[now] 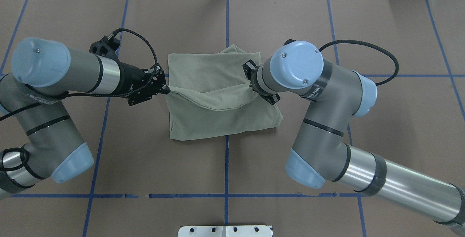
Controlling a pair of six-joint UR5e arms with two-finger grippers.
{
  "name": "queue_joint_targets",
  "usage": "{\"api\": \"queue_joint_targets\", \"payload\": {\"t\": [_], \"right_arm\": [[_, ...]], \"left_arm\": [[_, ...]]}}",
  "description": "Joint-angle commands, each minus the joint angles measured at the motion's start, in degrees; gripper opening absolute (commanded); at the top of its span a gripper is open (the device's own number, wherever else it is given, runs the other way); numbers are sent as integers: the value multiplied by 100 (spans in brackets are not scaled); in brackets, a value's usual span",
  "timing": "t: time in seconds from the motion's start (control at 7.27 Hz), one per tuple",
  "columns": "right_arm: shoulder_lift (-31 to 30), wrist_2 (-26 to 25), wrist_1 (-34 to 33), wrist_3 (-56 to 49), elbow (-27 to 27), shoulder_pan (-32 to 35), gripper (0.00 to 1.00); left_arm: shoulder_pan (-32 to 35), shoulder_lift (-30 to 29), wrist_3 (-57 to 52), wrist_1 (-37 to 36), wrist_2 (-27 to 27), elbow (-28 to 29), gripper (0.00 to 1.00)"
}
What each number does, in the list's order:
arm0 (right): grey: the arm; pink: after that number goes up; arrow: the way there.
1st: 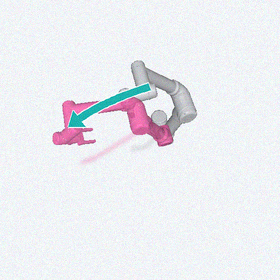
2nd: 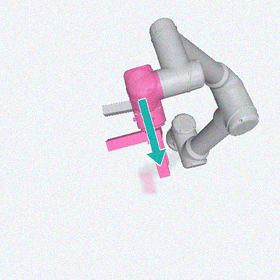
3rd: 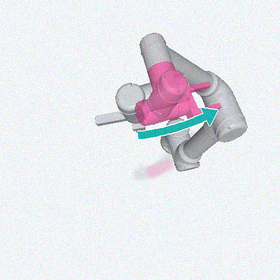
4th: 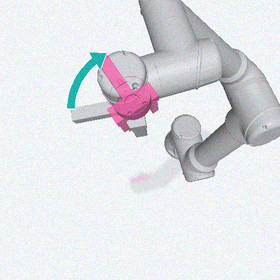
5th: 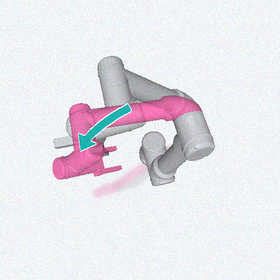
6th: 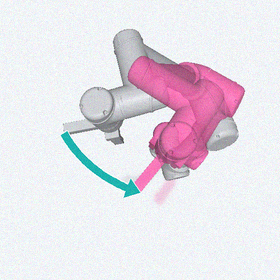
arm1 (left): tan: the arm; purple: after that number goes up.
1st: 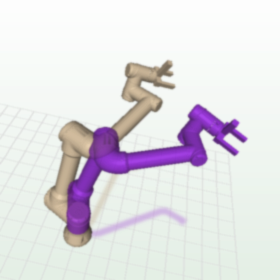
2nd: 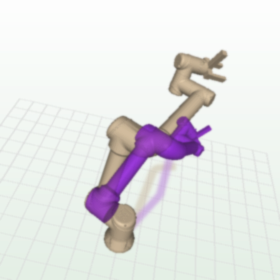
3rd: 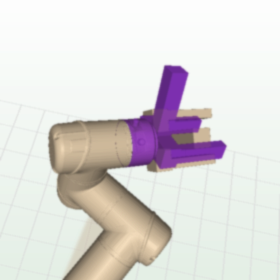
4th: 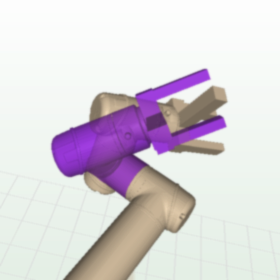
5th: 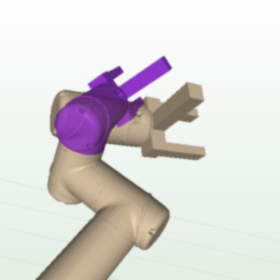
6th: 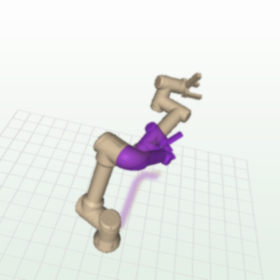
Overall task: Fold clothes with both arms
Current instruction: 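Fold the held near edge over onto the shirt's far half with both grippers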
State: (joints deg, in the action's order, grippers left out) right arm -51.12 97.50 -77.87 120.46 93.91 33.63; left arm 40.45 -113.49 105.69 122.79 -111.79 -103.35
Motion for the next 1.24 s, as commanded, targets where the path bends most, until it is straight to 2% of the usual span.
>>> {"api": "queue_joint_targets", "payload": {"t": [0.0, 0.28, 0.55, 0.96, 1.1], "right_arm": [[521, 286, 421, -189, -1002, 336, 0], [805, 366, 474, -216, -1426, 478, 0], [841, 358, 982, -225, -1830, 496, 0], [832, 366, 993, -242, -1972, 487, 0], [858, 366, 1001, -295, -2042, 513, 24]], "left_arm": [[243, -278, -154, 25, 8, 428, 0], [385, -524, -495, 43, 8, 936, 0], [385, -709, -523, 506, 8, 1534, 0], [385, -762, -523, 693, 148, 1730, 0], [385, -875, -532, 745, 314, 1922, 0]]}}
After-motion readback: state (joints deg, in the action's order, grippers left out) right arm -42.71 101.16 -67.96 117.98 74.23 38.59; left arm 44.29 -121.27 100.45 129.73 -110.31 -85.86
